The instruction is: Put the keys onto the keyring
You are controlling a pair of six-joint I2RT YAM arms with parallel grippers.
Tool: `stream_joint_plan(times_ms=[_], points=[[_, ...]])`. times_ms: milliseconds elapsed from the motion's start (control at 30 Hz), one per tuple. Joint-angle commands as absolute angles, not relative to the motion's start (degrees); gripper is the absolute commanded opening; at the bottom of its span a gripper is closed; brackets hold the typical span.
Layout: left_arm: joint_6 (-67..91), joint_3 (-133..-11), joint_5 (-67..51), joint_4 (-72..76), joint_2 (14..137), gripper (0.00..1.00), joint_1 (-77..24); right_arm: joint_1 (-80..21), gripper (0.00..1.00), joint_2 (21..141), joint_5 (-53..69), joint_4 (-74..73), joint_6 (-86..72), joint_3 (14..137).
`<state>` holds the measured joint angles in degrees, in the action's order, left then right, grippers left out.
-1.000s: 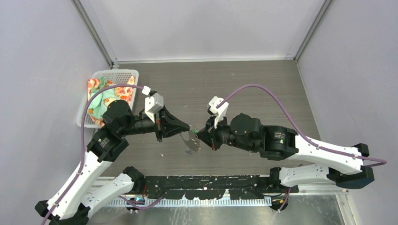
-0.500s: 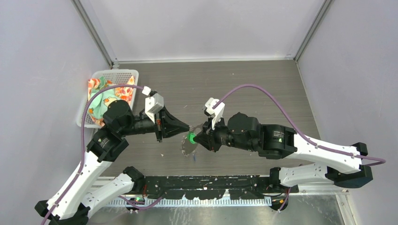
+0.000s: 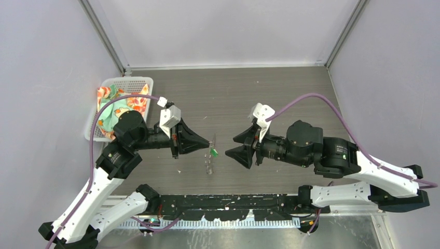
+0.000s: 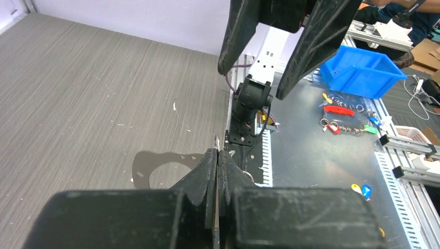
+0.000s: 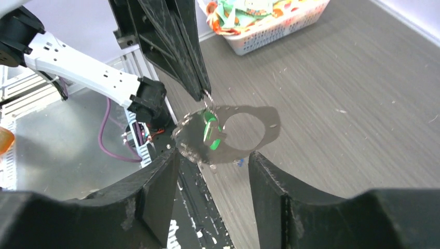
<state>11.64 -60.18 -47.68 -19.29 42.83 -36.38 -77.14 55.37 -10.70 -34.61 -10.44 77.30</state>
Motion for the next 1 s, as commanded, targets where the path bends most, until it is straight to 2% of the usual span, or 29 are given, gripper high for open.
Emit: stream_joint_plan(times_ms=[0, 300, 633, 967], points=[[11.34, -61.74, -51.51, -16.36, 42.15, 0.00, -36.47, -77.24, 0.55, 58.11, -8.44, -30.62, -4.93, 80.55], [10.30, -61.96, -54.59, -17.34, 41.92, 0.00, -36.51, -75.50, 0.50, 61.64, -0.89, -31.28, -3.53, 83.33], [10.37, -62.32, -56.00, -17.52, 41.79, 0.00, -36.48, -69.59, 0.30, 62.34, 11.00, -30.01, -6.27, 83.32], [10.39, -62.84, -55.61, -17.26, 41.91, 0.00, -36.48, -66.89, 0.32, 62.78, 16.74, -28.09, -8.81, 82.07]])
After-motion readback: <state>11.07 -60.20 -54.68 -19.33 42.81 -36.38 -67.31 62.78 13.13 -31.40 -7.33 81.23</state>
